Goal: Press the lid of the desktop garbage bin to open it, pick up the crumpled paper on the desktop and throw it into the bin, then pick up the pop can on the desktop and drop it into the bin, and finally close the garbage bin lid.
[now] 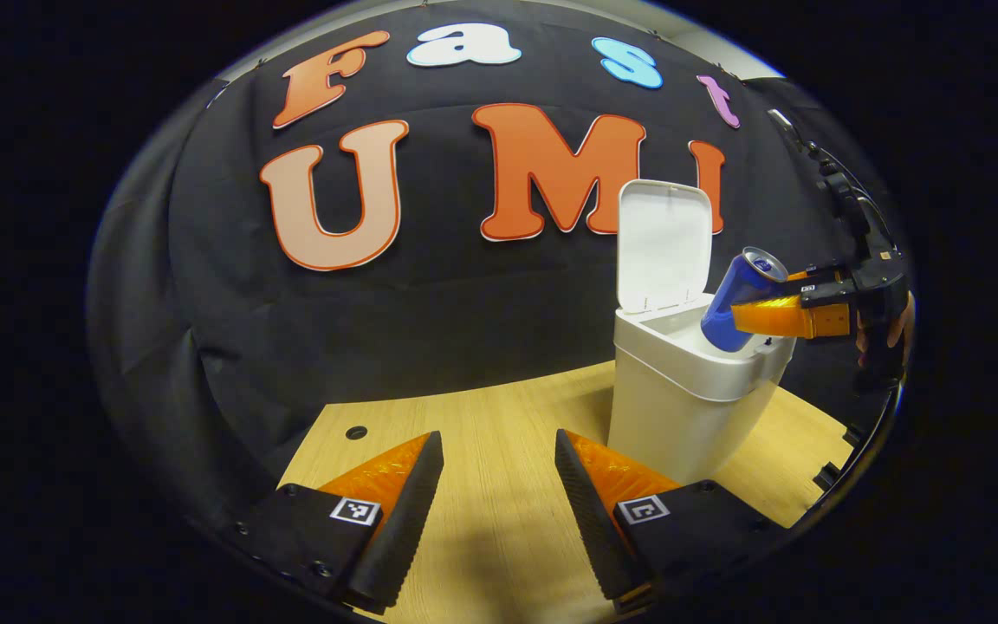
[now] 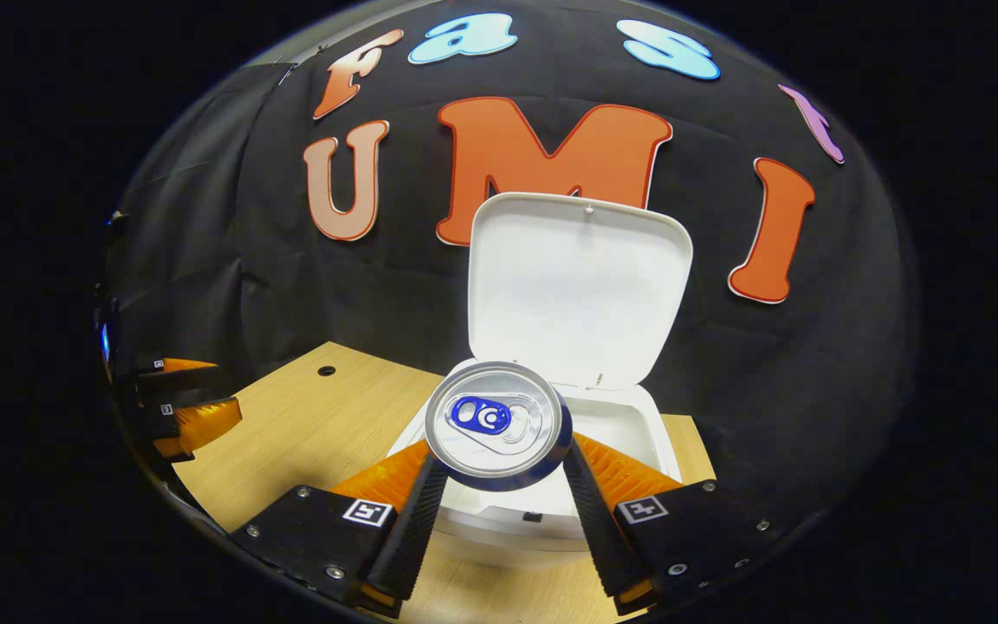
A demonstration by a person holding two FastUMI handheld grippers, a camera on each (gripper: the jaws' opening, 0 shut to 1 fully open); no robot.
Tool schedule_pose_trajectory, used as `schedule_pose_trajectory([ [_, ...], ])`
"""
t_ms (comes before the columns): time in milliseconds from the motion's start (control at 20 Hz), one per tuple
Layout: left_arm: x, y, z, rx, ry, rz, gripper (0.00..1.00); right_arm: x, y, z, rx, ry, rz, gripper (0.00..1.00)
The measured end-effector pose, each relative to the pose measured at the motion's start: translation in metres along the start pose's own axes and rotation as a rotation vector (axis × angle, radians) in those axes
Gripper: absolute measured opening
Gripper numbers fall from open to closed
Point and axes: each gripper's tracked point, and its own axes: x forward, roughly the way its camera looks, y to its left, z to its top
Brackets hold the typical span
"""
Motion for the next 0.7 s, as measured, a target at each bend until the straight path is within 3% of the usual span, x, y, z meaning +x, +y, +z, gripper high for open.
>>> schedule_pose_trajectory([
  [150,-0.006,0.009,-0.008,-0.015,0.017,0.031,0.84,0.006,0.009,-0.010,0.008,0.033,0.028,0.79],
  [200,-0.007,0.011,-0.009,-0.019,0.021,0.038,0.84,0.008,0.011,-0.012,0.005,0.039,0.031,0.74],
  [250,-0.008,0.012,-0.011,-0.022,0.024,0.042,0.84,0.009,0.011,-0.015,0.003,0.049,0.036,0.79],
  [700,-0.020,0.014,-0.022,-0.036,0.044,0.063,0.84,0.009,0.014,-0.017,0.043,0.065,0.061,0.82],
])
